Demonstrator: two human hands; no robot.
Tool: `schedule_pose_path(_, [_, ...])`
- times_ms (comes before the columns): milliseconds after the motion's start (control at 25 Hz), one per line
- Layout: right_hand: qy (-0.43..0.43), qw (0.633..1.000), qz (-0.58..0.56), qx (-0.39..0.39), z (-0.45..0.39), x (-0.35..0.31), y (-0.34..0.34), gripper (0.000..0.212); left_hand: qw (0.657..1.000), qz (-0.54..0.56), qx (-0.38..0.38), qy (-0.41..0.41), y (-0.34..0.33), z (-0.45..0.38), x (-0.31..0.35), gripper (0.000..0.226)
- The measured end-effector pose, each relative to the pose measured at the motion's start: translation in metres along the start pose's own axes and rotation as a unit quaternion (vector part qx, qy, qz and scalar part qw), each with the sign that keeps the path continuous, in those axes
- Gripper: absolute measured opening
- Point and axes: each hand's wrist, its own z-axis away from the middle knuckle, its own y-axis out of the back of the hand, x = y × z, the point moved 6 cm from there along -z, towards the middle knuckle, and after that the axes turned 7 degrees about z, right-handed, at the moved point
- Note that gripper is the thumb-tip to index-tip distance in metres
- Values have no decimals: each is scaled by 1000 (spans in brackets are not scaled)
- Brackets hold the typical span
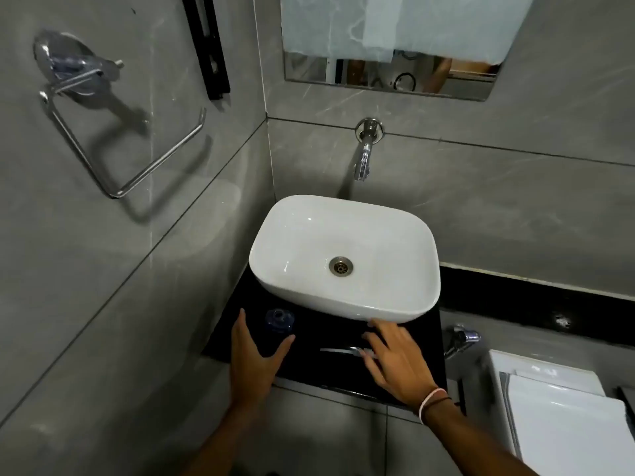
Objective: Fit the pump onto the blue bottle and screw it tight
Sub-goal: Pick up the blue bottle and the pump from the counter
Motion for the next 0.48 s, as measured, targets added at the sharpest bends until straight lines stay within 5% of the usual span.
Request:
schedule_pose_path(200, [-77, 978, 43, -191, 19, 14, -61, 56, 995, 41, -67, 58, -28, -13, -20, 106])
schedule_pose_path(480, [-87, 983, -98, -129, 14, 1, -63, 31, 998, 15, -42, 38, -36, -28, -24, 82])
